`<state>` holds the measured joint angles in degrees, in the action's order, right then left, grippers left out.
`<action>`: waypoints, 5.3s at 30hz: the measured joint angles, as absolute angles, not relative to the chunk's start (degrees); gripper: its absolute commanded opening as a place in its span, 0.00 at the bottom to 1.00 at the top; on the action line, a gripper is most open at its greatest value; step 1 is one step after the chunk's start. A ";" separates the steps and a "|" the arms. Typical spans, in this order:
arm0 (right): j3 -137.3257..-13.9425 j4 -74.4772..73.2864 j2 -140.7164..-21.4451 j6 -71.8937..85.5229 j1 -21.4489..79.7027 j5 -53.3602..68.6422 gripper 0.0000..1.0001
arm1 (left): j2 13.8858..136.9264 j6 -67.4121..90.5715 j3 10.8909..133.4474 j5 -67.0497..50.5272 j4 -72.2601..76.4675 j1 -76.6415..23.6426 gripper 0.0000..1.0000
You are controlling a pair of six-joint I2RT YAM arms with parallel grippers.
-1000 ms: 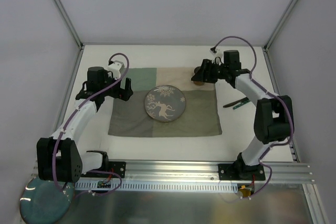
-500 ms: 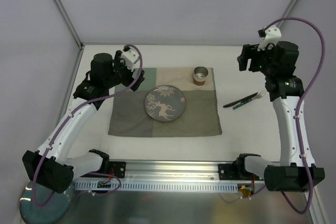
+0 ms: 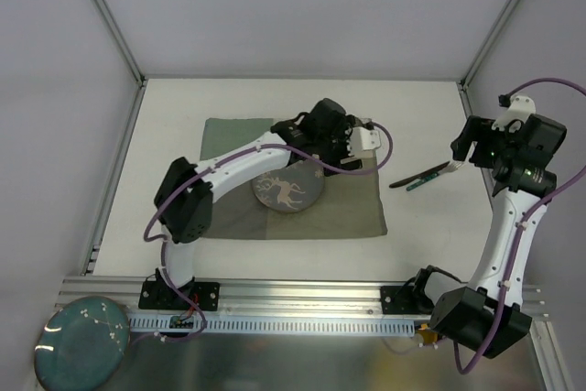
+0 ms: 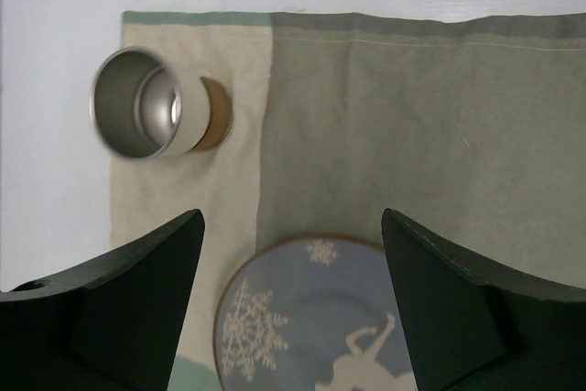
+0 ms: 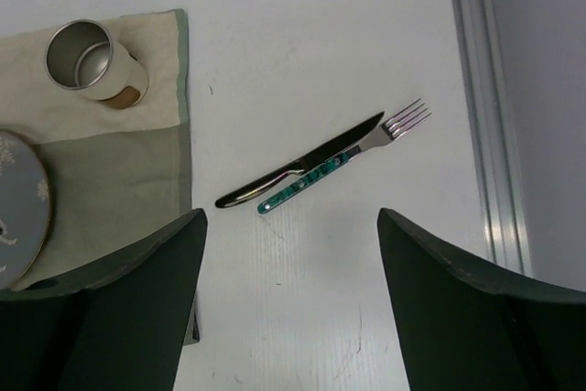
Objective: Set the dinner table for one person
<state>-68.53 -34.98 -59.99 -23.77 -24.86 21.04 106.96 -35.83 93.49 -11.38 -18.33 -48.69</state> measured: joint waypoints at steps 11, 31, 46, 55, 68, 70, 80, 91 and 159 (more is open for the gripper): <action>-58.85 -34.50 -59.13 -22.85 -25.96 29.45 0.79 | 125.67 -37.60 117.30 -12.08 -22.87 -52.21 0.82; -57.74 -33.23 -58.41 -21.50 -28.75 30.65 0.80 | 140.29 -22.00 126.80 -28.12 -21.69 -55.90 0.82; -60.01 -33.76 -58.13 -21.41 -31.97 32.64 0.80 | 146.34 -18.11 130.32 -27.73 -16.58 -55.90 0.85; -64.75 -34.09 -58.63 -19.66 -32.27 36.56 0.80 | 149.77 -15.38 131.11 -25.96 -15.14 -55.94 0.79; -67.33 -34.09 -59.66 -16.99 -33.15 42.76 0.80 | 150.93 -13.96 131.35 -22.61 -12.25 -57.08 0.63; -67.33 -34.09 -59.64 -16.86 -33.17 43.16 0.80 | 151.00 -13.78 131.35 -22.44 -11.81 -57.08 0.60; -67.33 -34.09 -59.64 -15.55 -33.32 46.24 0.79 | 151.83 -12.86 131.35 -22.11 -10.20 -57.08 0.52; -68.51 -34.06 -59.64 -13.72 -33.95 49.41 0.79 | 151.85 -12.45 131.35 -21.74 -9.87 -57.08 0.25; -62.96 -28.73 -67.81 -11.20 -35.00 52.82 0.76 | 141.71 -16.84 123.50 -11.44 -9.80 -57.43 0.00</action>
